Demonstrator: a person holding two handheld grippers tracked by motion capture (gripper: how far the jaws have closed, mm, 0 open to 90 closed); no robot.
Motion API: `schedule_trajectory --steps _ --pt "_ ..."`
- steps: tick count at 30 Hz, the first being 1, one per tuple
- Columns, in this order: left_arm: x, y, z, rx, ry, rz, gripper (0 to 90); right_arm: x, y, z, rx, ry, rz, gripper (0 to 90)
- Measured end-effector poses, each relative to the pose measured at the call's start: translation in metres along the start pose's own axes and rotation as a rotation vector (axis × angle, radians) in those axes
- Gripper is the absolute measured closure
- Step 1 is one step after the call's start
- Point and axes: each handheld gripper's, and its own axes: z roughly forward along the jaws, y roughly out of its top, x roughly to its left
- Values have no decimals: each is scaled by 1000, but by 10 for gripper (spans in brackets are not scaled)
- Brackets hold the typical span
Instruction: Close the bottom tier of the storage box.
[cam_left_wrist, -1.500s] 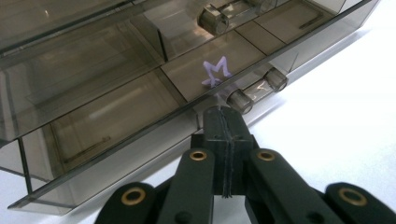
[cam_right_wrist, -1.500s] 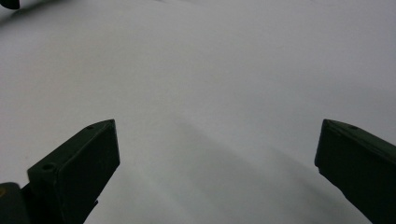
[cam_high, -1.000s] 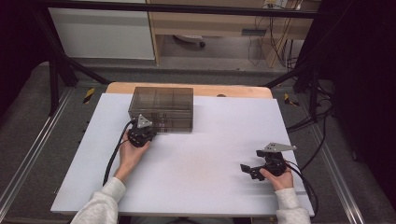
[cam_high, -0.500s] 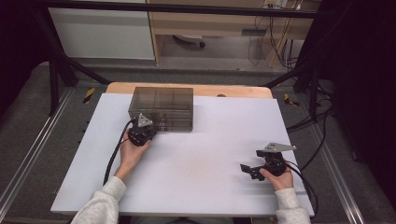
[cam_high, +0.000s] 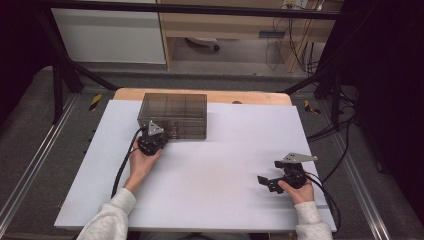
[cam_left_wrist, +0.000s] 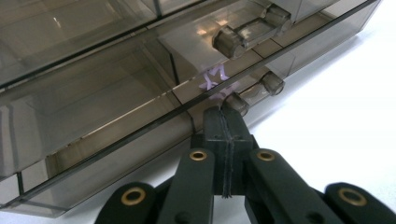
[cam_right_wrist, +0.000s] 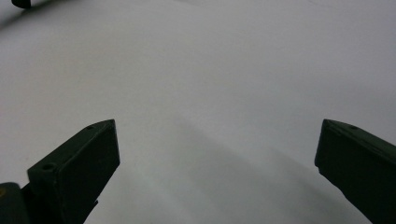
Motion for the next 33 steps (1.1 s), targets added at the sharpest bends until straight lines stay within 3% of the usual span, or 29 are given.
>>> schedule_trajectory --steps 33 --pt "2 1 0 -16 24 4 892 0 0 -1 -3 0 -1 5"
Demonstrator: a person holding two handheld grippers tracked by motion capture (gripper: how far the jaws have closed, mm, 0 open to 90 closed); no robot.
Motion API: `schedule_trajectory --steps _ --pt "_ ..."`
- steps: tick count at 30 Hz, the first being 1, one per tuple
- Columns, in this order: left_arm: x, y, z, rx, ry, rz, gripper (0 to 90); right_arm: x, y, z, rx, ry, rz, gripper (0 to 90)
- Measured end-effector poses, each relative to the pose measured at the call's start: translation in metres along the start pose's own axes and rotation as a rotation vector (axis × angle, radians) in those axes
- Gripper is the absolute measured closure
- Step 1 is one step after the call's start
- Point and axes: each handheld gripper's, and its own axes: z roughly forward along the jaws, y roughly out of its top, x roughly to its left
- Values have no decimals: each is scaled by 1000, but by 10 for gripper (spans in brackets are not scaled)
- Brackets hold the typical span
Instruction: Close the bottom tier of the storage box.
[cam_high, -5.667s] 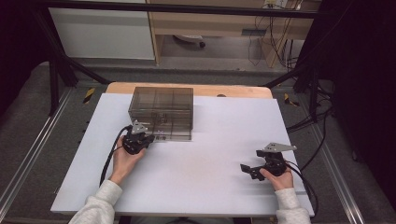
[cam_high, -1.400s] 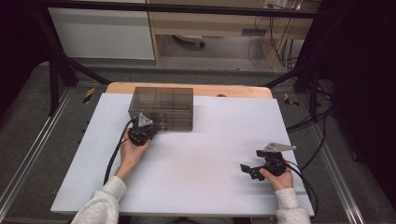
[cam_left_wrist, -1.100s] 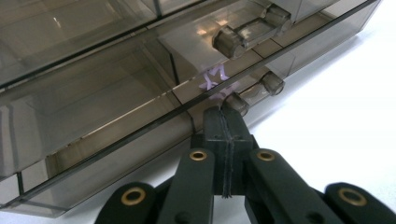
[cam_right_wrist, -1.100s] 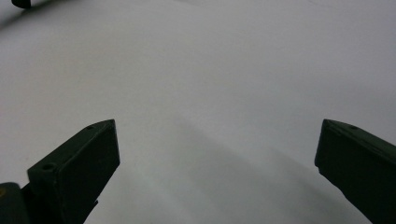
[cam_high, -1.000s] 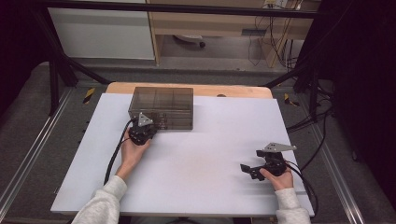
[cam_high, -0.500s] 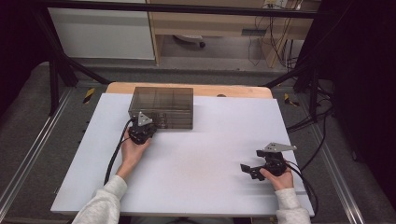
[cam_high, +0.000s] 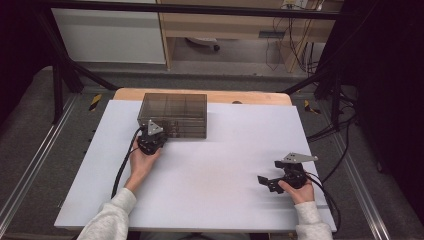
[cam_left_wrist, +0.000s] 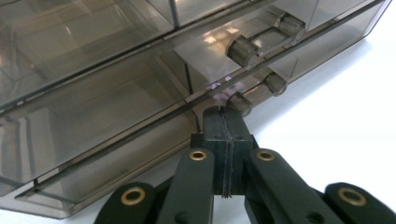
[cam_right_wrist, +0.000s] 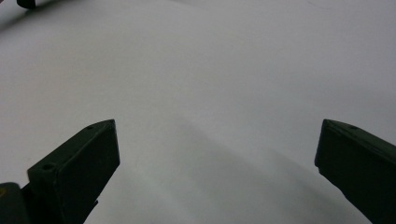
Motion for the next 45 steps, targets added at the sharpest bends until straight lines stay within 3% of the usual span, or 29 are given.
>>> schedule_trajectory --steps 4,5,12,15,20,38,45 --pt "-3 1 -6 11 -28 1 883 0 0 0 1 -2 0 5" --pt "-4 2 -7 6 -41 22 874 0 0 0 0 -2 1 5" --pt "-11 2 -21 59 -62 32 732 0 0 0 -1 0 0 5" --pt "-14 -4 -27 40 -62 32 679 0 0 0 1 -1 -1 5" --pt "-16 -7 -34 78 -67 25 541 0 0 0 -1 0 -1 5" --pt "-20 -33 -72 21 -108 -9 225 0 0 -1 0 1 2 5" --pt "-19 -42 -82 34 -115 -6 116 0 0 -1 0 -2 -5 5"
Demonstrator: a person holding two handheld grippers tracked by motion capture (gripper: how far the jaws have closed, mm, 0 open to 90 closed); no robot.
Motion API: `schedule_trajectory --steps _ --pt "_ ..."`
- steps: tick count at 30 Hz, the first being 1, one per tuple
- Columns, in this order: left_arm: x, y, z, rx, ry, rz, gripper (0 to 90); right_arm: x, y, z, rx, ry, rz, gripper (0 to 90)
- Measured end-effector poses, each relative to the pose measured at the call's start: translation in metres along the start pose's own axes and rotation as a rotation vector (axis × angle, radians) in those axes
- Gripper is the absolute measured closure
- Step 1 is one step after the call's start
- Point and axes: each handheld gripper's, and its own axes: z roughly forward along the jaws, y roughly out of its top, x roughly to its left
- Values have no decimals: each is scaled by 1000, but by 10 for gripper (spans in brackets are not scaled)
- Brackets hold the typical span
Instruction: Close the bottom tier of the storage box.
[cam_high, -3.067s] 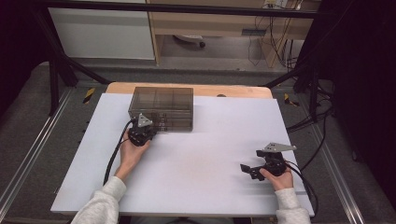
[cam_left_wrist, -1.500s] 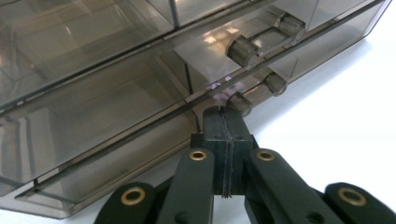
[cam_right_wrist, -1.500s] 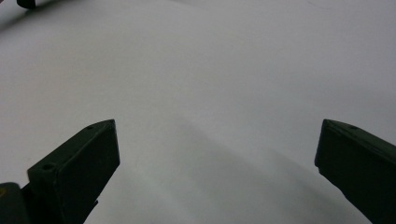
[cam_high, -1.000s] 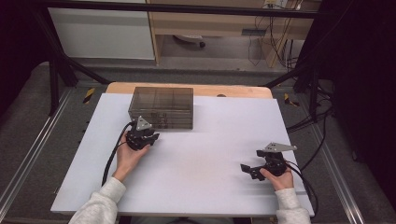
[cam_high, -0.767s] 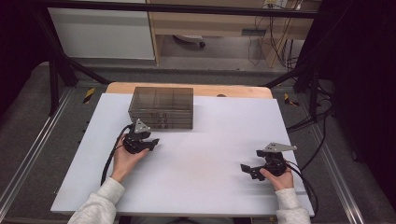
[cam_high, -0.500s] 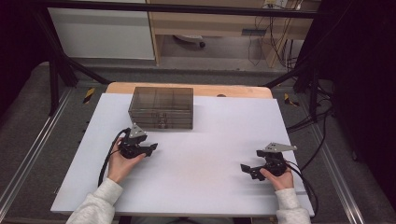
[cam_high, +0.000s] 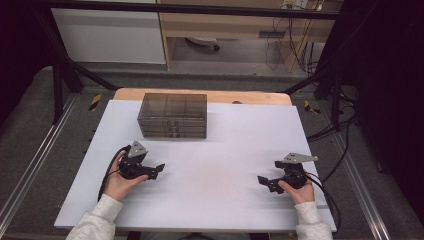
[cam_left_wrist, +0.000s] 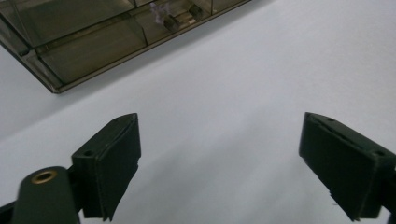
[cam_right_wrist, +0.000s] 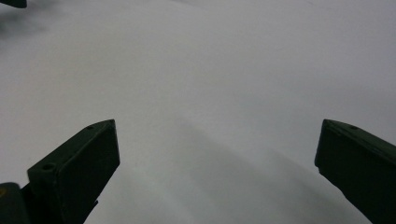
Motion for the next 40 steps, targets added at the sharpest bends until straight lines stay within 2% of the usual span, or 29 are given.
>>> schedule_trajectory --steps 8,19,31,40 --pt "6 -12 -11 7 -6 -16 86 0 0 0 3 0 2 5" --pt "15 -26 -24 12 0 -18 83 0 0 0 8 1 1 5" --pt "21 -33 -26 33 0 -24 74 0 0 1 15 -2 0 5" --pt "22 -35 -29 28 2 -29 71 0 -1 2 17 -2 -1 5"
